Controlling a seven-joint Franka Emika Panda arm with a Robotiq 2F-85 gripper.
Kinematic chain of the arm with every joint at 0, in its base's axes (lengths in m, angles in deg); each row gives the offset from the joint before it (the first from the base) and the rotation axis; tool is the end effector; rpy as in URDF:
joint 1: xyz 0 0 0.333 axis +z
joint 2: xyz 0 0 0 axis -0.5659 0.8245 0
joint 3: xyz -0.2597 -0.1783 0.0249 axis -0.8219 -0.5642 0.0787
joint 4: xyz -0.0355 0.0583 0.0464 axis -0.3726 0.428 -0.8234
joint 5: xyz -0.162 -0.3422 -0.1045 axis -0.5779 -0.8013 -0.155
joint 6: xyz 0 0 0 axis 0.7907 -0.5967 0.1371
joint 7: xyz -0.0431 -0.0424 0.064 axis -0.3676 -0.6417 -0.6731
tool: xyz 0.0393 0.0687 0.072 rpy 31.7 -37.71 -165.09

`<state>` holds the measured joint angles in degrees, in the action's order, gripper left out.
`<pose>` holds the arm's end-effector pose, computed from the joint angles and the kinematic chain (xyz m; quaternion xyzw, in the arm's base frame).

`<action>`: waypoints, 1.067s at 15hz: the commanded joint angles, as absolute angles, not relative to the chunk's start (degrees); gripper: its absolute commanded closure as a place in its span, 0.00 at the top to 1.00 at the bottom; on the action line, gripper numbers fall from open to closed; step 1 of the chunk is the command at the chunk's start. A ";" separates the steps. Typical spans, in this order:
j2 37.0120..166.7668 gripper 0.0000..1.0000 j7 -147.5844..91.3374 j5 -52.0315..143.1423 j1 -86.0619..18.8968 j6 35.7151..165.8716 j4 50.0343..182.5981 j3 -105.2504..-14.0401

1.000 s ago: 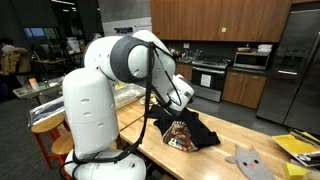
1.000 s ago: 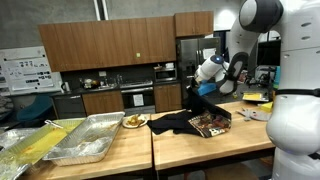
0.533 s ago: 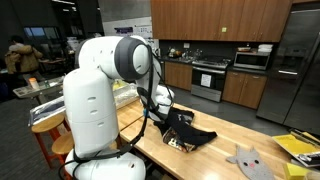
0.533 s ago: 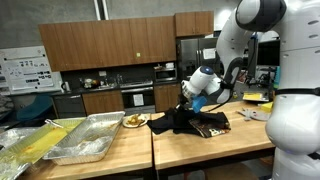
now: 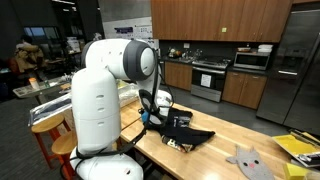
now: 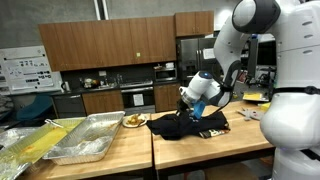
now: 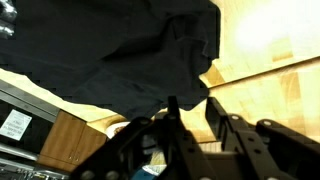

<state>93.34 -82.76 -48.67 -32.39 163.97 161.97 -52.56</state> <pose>0.4257 0.1548 0.2931 -0.8674 -0.3895 -0.3021 0.0677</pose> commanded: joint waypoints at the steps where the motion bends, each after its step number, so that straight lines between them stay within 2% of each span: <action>1: 95.11 0.65 -83.61 -52.98 -39.01 164.45 159.81 -46.79; 6: 96.97 0.98 -84.26 -57.21 -44.91 164.45 158.29 -42.65; 16: 96.83 1.00 -84.78 -59.28 -51.62 164.40 156.26 -38.81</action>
